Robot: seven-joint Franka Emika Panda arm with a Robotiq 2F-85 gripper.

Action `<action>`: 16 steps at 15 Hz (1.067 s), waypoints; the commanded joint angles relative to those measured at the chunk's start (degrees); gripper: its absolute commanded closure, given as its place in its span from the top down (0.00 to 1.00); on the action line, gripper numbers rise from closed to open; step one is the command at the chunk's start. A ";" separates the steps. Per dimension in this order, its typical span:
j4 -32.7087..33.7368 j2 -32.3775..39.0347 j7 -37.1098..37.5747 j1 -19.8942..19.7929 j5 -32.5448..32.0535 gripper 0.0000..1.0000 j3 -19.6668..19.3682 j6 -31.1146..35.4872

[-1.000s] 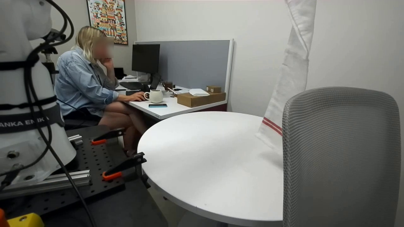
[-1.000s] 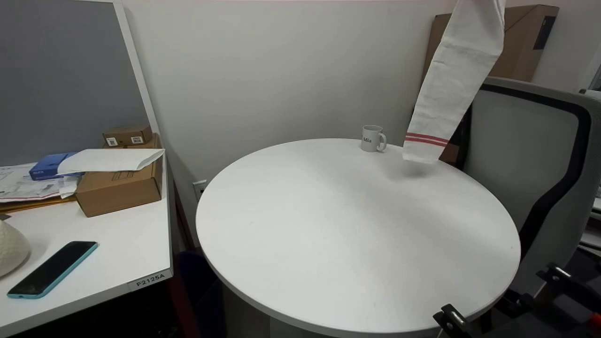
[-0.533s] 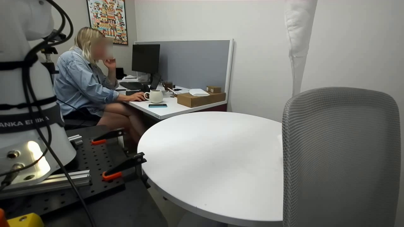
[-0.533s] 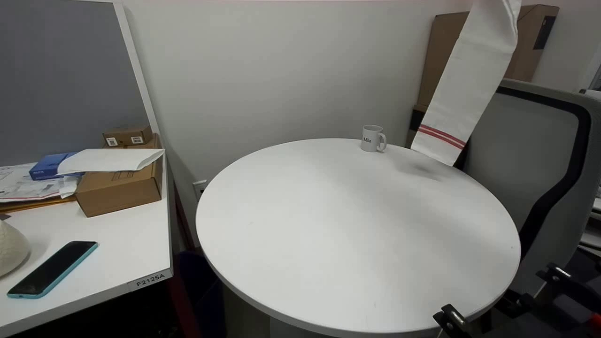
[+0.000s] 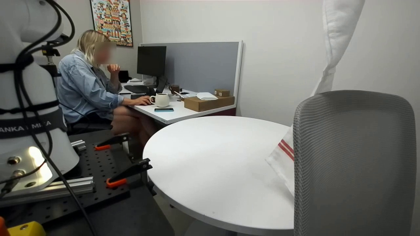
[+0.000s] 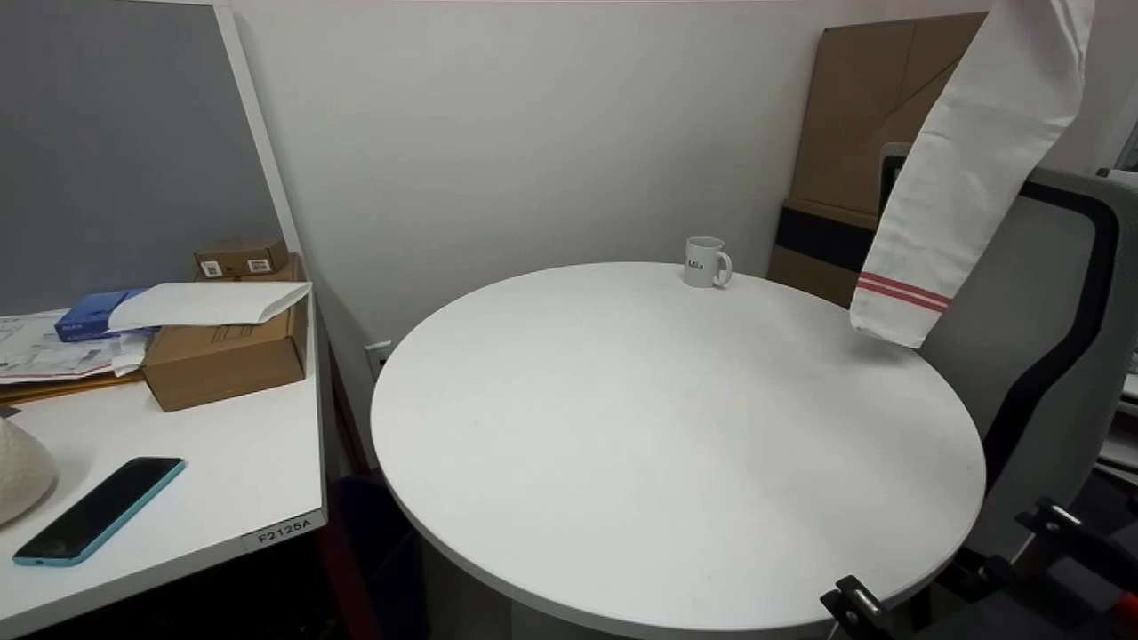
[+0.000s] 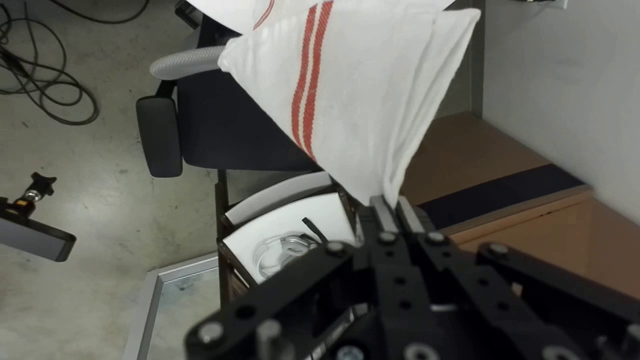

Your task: Put the tea towel on the back of the chair

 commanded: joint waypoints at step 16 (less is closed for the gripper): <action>2.29 13.99 -0.25 -3.57 -14.97 0.01 -8.87 8.59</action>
